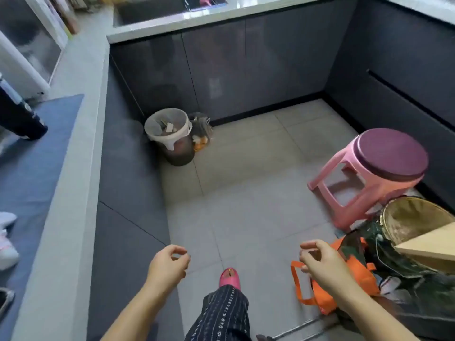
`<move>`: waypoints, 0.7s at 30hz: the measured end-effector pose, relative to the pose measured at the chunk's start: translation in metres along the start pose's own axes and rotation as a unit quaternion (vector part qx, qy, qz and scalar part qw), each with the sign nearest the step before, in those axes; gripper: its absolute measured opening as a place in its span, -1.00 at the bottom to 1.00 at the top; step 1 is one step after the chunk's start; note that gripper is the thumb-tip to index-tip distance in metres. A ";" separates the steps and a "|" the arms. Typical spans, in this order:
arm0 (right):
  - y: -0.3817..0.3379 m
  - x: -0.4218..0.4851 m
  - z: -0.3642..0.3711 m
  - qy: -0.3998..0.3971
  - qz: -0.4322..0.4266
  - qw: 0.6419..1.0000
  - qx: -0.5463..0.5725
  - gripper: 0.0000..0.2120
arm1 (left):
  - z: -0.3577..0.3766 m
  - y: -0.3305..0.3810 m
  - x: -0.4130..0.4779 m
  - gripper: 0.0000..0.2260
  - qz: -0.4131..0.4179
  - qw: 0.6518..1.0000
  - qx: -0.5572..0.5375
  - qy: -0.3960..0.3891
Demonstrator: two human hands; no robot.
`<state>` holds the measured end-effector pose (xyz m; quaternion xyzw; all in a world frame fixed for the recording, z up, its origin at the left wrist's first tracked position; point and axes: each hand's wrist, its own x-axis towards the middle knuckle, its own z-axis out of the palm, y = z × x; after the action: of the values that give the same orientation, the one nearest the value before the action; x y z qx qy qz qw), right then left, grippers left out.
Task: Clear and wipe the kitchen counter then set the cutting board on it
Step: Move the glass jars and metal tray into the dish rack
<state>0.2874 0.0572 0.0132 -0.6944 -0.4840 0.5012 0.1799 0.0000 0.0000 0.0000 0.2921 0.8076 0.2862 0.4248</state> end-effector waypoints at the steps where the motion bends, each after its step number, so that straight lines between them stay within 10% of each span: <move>1: -0.010 0.015 0.004 -0.002 -0.014 1.000 -0.001 -0.89 | 0.000 0.001 0.017 -0.93 -0.005 1.000 -0.012 0.004; 11: -0.144 0.166 0.012 0.002 -0.013 1.000 0.015 -0.86 | -0.016 0.081 0.202 -0.94 -0.045 0.998 -0.022 -0.033; 21: -0.204 0.326 -0.037 0.103 0.038 0.992 0.067 -0.86 | 0.042 0.337 0.336 -0.87 0.170 0.980 -0.028 -0.098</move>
<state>0.2290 0.4393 0.0091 -0.7465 -0.4014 0.4648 0.2561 -0.0445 0.4734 0.0454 0.4404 0.6921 0.3465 0.4550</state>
